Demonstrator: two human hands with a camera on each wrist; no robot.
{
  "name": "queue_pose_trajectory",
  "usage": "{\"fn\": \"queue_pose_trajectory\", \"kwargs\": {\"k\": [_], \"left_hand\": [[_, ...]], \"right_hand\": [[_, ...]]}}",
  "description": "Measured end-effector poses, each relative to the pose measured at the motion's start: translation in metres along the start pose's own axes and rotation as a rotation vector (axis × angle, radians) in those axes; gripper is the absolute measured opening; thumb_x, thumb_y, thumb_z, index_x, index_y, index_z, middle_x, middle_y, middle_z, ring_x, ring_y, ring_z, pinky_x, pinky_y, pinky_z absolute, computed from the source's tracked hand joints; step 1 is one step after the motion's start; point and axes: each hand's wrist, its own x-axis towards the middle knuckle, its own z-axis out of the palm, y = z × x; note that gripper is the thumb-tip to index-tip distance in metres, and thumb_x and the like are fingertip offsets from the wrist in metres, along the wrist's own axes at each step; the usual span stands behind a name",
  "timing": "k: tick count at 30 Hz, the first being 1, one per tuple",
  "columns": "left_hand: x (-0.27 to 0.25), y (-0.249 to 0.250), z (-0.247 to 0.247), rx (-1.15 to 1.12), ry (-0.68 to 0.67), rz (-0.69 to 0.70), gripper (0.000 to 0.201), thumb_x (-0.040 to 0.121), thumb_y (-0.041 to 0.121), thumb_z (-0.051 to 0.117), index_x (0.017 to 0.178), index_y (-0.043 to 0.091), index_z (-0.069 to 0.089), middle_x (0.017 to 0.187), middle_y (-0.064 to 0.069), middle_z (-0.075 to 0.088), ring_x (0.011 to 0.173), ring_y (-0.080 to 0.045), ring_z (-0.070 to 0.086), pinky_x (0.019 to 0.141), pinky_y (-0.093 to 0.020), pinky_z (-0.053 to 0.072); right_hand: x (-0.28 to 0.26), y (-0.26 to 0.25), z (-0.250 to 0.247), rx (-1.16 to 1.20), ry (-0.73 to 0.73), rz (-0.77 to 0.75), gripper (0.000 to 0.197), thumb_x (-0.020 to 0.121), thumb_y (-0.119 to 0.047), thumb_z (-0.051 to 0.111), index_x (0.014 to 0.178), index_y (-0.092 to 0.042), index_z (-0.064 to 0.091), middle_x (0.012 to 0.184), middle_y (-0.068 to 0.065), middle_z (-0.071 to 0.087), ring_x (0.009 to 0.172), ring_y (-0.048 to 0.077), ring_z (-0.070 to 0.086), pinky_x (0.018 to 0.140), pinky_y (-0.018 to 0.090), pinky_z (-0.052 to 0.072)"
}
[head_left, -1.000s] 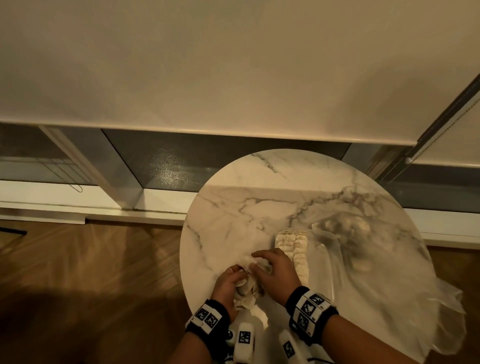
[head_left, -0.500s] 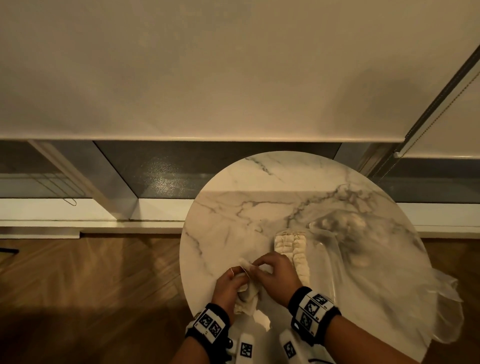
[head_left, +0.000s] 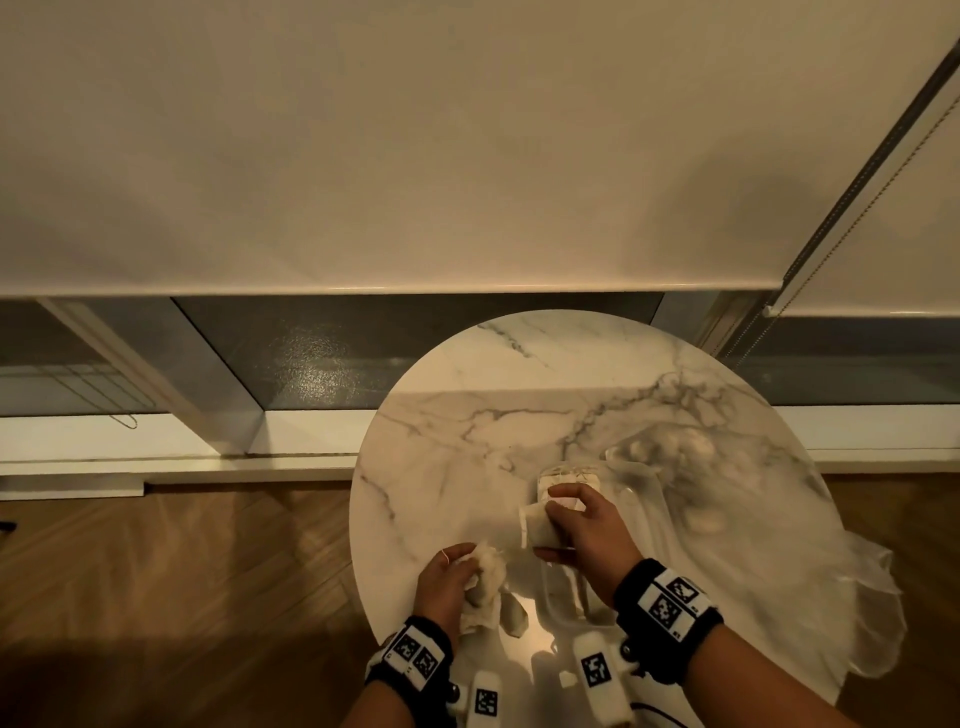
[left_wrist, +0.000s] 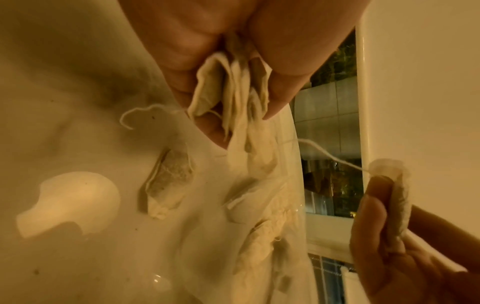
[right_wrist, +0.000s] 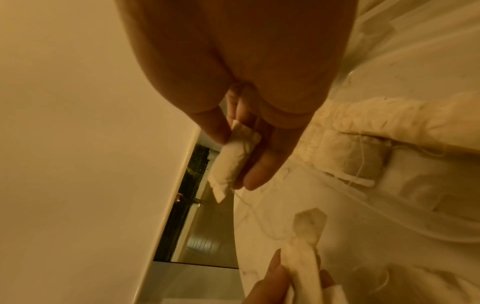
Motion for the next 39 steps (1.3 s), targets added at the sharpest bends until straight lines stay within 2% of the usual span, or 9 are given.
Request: {"fn": "queue_pose_trajectory", "kwargs": {"k": [5,12,15,17,20,28,33,37,39], "left_hand": [[0.006,-0.009,0.001,0.286,-0.016,0.102,0.023,0.093,-0.001,0.056,0.109,0.013,0.064,0.108,-0.012,0.067,0.093,-0.017,0.063,0.063,-0.008,0.049],[-0.006,0.000,0.009,0.544,-0.045,0.278,0.030,0.089,0.004,0.059,0.097,0.032,0.065,0.100,0.012,0.067,0.093,0.001,0.060,0.075,-0.003,0.045],[-0.011,0.012,0.016,0.584,-0.008,0.402,0.020,0.087,0.013,0.065,0.091,0.032,0.069,0.094,0.012,0.069,0.091,-0.003,0.064,0.079,-0.011,0.048],[-0.015,0.022,0.025,0.513,-0.053,0.354,0.009,0.090,0.024,0.064,0.092,0.028,0.072,0.091,0.007,0.073,0.087,-0.007,0.067,0.079,-0.020,0.054],[-0.024,0.035,0.043,0.299,-0.201,0.206,0.021,0.095,0.032,0.060,0.088,0.018,0.075,0.081,0.000,0.074,0.076,-0.013,0.068,0.071,-0.028,0.055],[-0.032,0.034,0.061,0.238,-0.264,0.216,0.017,0.085,0.003,0.071,0.100,0.008,0.067,0.087,-0.017,0.070,0.073,-0.018,0.069,0.064,-0.024,0.055],[-0.032,0.021,0.067,0.327,-0.232,0.244,0.015,0.079,0.006,0.078,0.091,0.014,0.071,0.084,-0.006,0.073,0.078,-0.018,0.070,0.070,-0.029,0.059],[-0.028,0.011,0.065,0.538,-0.121,0.291,0.017,0.079,0.011,0.076,0.090,0.023,0.071,0.086,0.005,0.072,0.082,-0.008,0.067,0.072,-0.014,0.053],[-0.029,0.006,0.064,0.642,-0.076,0.291,0.020,0.080,0.012,0.075,0.093,0.026,0.068,0.091,0.007,0.069,0.081,-0.004,0.064,0.066,-0.008,0.048]], "right_hand": [[0.002,0.009,-0.014,-0.038,0.008,0.030,0.019,0.094,-0.004,0.059,0.111,-0.011,0.063,0.088,0.015,0.064,0.078,0.024,0.064,0.066,0.037,0.059],[0.006,0.018,-0.031,-0.147,0.002,-0.039,0.018,0.089,0.000,0.064,0.104,-0.010,0.070,0.081,0.010,0.067,0.073,0.022,0.066,0.065,0.036,0.058],[0.007,0.020,-0.033,-0.172,-0.012,-0.069,0.023,0.087,0.000,0.065,0.107,-0.011,0.070,0.090,0.012,0.072,0.080,0.023,0.068,0.070,0.040,0.060],[0.006,0.022,-0.034,-0.197,-0.031,-0.085,0.026,0.086,0.000,0.066,0.107,-0.013,0.071,0.099,0.011,0.073,0.090,0.025,0.070,0.075,0.041,0.061],[0.006,0.024,-0.034,-0.259,-0.039,-0.124,0.026,0.084,-0.004,0.070,0.106,-0.017,0.073,0.104,0.007,0.072,0.096,0.022,0.070,0.079,0.041,0.061],[0.007,0.022,-0.042,-0.190,-0.039,-0.190,0.034,0.087,0.004,0.067,0.114,-0.016,0.065,0.094,0.008,0.076,0.091,0.019,0.073,0.072,0.022,0.056],[0.011,0.029,-0.054,-0.308,0.003,-0.214,0.043,0.086,0.005,0.068,0.122,-0.017,0.058,0.072,-0.004,0.073,0.070,0.004,0.069,0.063,0.018,0.053],[0.021,0.038,-0.067,-0.552,0.124,-0.252,0.040,0.080,-0.016,0.079,0.116,-0.027,0.066,0.095,0.000,0.072,0.090,0.013,0.069,0.079,0.025,0.056],[0.026,0.040,-0.070,-0.561,0.130,-0.184,0.038,0.081,-0.012,0.077,0.115,-0.024,0.067,0.098,0.003,0.070,0.086,0.018,0.069,0.077,0.030,0.059]]}}
